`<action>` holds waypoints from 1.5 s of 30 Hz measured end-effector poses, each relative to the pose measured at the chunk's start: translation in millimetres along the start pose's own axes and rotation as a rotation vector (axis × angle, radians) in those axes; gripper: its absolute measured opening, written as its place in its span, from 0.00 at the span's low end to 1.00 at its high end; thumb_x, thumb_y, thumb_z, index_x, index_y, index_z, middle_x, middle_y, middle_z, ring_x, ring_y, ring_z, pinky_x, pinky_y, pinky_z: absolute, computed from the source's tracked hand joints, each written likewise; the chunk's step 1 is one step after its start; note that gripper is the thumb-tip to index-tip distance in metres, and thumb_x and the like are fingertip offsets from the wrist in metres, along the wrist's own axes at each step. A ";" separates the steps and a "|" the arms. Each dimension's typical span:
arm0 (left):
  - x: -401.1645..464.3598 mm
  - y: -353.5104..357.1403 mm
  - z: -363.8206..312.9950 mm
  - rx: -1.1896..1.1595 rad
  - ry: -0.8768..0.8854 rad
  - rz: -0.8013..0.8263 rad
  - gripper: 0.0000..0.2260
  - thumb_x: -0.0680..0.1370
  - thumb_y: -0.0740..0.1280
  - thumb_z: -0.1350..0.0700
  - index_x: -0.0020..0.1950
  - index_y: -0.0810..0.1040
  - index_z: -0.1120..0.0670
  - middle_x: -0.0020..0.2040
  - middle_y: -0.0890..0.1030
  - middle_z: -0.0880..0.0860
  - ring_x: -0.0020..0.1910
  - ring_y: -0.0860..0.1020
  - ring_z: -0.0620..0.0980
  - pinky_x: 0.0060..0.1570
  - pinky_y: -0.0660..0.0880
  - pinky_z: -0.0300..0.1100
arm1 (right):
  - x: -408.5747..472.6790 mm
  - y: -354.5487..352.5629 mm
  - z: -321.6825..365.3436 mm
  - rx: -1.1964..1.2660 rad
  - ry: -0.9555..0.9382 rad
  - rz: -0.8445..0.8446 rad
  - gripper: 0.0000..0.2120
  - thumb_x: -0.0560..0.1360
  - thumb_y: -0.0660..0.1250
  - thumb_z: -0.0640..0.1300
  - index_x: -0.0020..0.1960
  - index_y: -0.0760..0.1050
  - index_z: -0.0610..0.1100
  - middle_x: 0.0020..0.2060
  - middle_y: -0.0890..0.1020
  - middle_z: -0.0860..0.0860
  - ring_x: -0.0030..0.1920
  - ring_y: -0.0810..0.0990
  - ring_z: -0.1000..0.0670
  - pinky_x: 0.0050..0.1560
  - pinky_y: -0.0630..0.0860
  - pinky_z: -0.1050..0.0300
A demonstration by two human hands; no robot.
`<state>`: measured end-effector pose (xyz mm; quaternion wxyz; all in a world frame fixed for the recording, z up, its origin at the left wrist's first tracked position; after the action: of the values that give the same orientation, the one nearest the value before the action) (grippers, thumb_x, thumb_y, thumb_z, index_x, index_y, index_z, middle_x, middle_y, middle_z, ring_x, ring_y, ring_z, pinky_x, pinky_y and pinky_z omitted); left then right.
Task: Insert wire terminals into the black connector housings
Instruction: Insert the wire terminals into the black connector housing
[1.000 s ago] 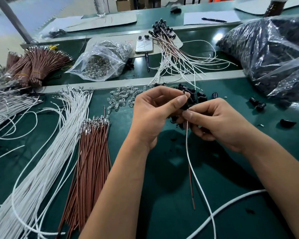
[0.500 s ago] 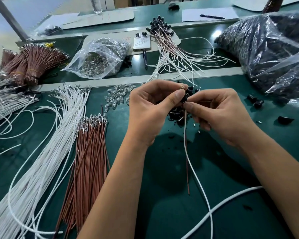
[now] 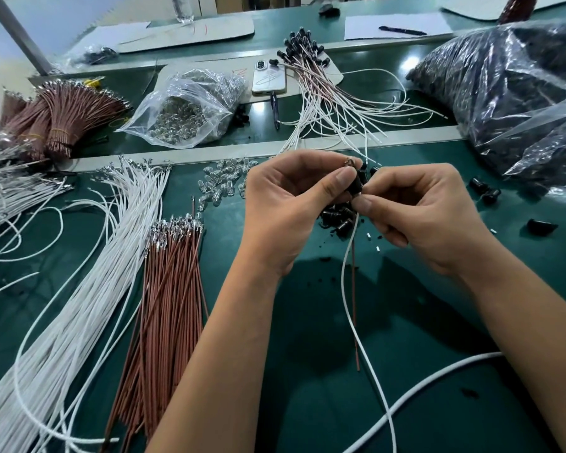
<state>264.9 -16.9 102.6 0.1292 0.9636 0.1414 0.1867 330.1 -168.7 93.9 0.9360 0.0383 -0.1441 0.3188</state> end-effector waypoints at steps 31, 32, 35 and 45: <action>4.3 -20.6 5.8 0.048 -0.122 -0.250 0.06 0.75 0.72 0.69 0.45 0.85 0.59 0.42 0.87 0.55 0.41 0.84 0.50 0.43 0.81 0.39 | 38.3 22.9 22.8 -0.870 -0.064 0.229 0.06 0.79 0.70 0.35 0.46 0.83 0.42 0.35 0.83 0.50 0.35 0.78 0.53 0.40 0.76 0.56; 4.0 -22.0 7.7 0.040 -0.150 -0.273 0.06 0.75 0.72 0.69 0.45 0.85 0.59 0.42 0.87 0.55 0.41 0.84 0.50 0.43 0.81 0.39 | 37.6 23.2 22.1 -0.876 -0.078 0.207 0.04 0.79 0.71 0.36 0.47 0.84 0.42 0.34 0.83 0.50 0.34 0.77 0.54 0.39 0.75 0.57; 3.7 -23.6 12.4 -0.035 -0.223 -0.309 0.07 0.76 0.71 0.69 0.43 0.84 0.58 0.41 0.86 0.54 0.40 0.84 0.48 0.43 0.81 0.38 | 29.9 20.0 21.9 -0.841 -0.124 0.100 0.02 0.77 0.75 0.38 0.47 0.86 0.43 0.34 0.84 0.54 0.33 0.78 0.57 0.37 0.72 0.65; 0.5 -7.4 21.1 -0.061 -0.286 -0.225 0.06 0.76 0.71 0.69 0.44 0.83 0.60 0.42 0.87 0.53 0.40 0.84 0.46 0.43 0.81 0.37 | -0.9 7.7 14.2 -0.828 -0.258 -0.155 0.01 0.76 0.77 0.38 0.48 0.86 0.40 0.40 0.84 0.51 0.42 0.81 0.50 0.47 0.78 0.51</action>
<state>272.0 -14.0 81.6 0.1973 0.9540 0.2226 0.0362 321.2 -165.4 107.1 0.8680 -0.2898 -0.3720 0.1555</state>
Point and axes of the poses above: each hand's wrist, its own x-axis towards the middle knuckle, its own y-axis out of the palm, z = x × y, the point moved 5 cm from there along x, towards the middle knuckle
